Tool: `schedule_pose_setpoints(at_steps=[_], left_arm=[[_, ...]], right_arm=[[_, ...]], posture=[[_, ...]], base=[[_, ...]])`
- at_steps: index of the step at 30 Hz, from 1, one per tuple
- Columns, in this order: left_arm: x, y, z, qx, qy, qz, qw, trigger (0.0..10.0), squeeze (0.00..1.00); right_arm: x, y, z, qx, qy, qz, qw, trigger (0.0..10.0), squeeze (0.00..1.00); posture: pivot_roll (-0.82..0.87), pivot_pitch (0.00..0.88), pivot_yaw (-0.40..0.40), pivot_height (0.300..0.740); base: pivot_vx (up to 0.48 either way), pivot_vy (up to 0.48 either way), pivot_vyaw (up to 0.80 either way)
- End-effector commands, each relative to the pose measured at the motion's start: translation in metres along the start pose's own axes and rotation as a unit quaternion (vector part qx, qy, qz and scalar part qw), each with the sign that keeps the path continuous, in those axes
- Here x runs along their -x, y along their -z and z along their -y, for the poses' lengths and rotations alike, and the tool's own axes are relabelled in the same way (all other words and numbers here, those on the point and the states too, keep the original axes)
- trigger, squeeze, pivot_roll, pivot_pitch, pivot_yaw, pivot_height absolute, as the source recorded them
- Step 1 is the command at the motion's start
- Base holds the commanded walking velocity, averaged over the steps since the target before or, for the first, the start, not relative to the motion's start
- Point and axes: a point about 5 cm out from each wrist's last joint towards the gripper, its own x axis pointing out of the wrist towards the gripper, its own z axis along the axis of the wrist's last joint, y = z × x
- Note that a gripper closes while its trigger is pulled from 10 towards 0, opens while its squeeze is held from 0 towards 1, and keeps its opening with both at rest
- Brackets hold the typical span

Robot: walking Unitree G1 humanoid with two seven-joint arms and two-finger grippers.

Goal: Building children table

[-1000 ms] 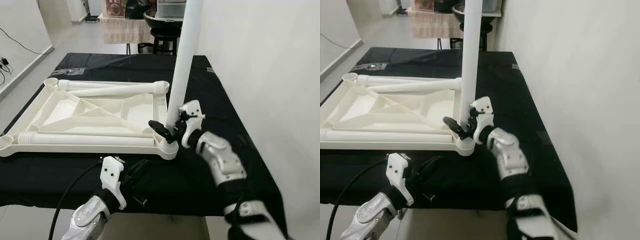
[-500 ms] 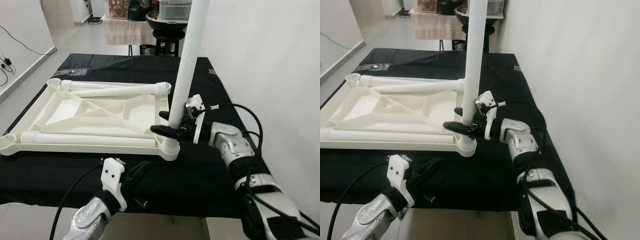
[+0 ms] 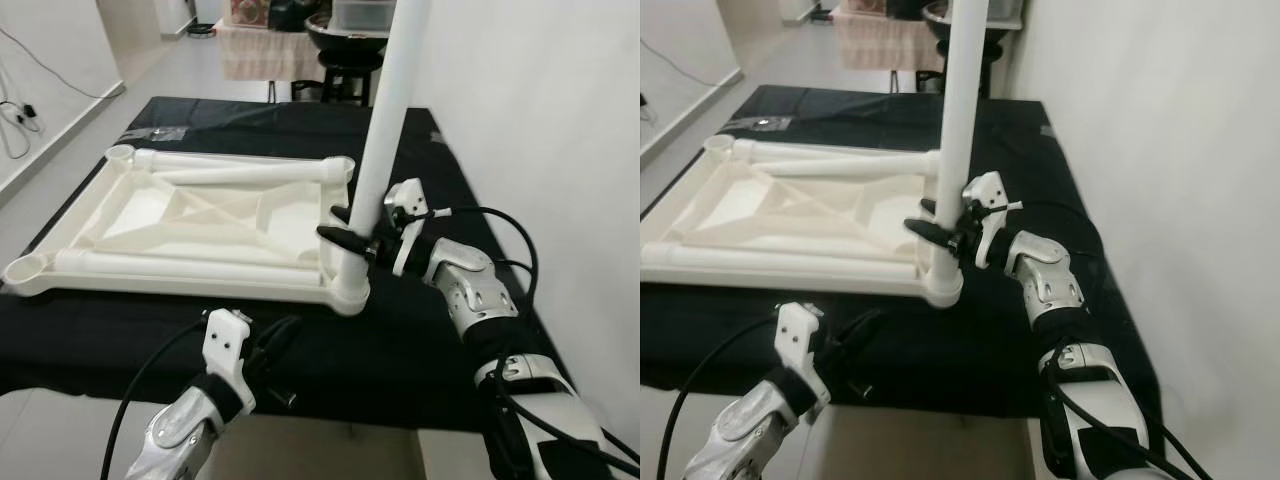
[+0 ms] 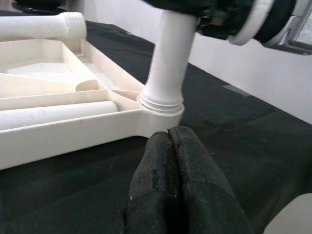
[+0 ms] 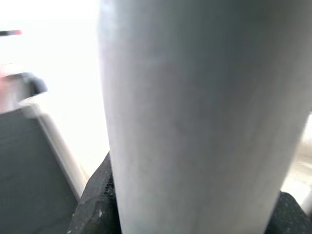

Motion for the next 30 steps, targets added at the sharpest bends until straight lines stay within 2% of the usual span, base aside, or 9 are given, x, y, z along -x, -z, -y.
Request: schedule_pose_setpoints(at_steps=[1,6,13,14,15,16,24,25,30], left_arm=[[0.002,0.001,-0.001,-0.001,0.000,-0.007,1.000,10.0,0.00],[0.002,0.001,-0.002,-0.001,0.001,-0.008,1.000,10.0,0.00],[0.001,0.002,-0.002,-0.001,0.001,-0.009,1.000,10.0,0.00],[0.001,0.002,-0.001,-0.002,0.000,-0.008,1.000,10.0,0.00],[0.001,0.002,-0.001,-0.002,-0.001,-0.008,1.000,10.0,0.00],[0.001,0.002,-0.001,-0.002,-0.001,-0.008,1.000,10.0,0.00],[0.001,0.003,0.000,0.000,0.003,-0.010,1.000,10.0,0.00],[0.000,0.003,0.000,0.001,0.003,-0.010,1.000,10.0,0.00],[0.001,0.003,0.001,0.000,0.002,-0.009,1.000,10.0,0.00]], right_arm=[[0.024,0.040,0.003,-0.045,0.200,-0.068,0.976,0.0,0.00],[0.022,0.048,-0.024,-0.050,0.205,-0.055,0.976,0.0,0.00],[0.009,0.038,-0.021,-0.046,0.211,-0.054,0.975,0.0,0.00],[0.007,0.036,-0.022,-0.045,0.198,-0.055,0.978,10.0,0.00],[0.006,0.033,-0.024,-0.043,0.184,-0.055,0.980,10.0,0.16],[0.004,0.029,-0.027,-0.046,0.160,-0.051,0.985,10.0,1.00],[-0.006,0.005,-0.026,-0.040,0.036,-0.002,0.999,10.0,1.00],[-0.007,-0.002,-0.022,-0.031,-0.021,0.007,0.999,10.0,0.00],[-0.007,-0.011,-0.016,0.001,-0.141,0.000,0.990,10.0,0.00]], posture=[[0.09,0.046,-0.070,0.740],[0.07,0.035,-0.054,0.740],[0.08,0.030,-0.068,0.740],[0.09,0.030,-0.071,0.740],[0.09,0.030,-0.071,0.740],[0.09,0.030,-0.071,0.740],[0.09,0.023,-0.069,0.740],[0.09,0.021,-0.072,0.740],[0.10,0.025,-0.070,0.740]], base=[[0.000,0.000,0.00],[0.000,0.000,0.00],[0.000,0.000,0.00],[0.000,0.000,0.00],[0.000,0.000,0.00],[0.000,0.000,0.00],[0.000,0.000,0.00],[0.000,0.000,0.00],[0.000,0.000,0.00]])
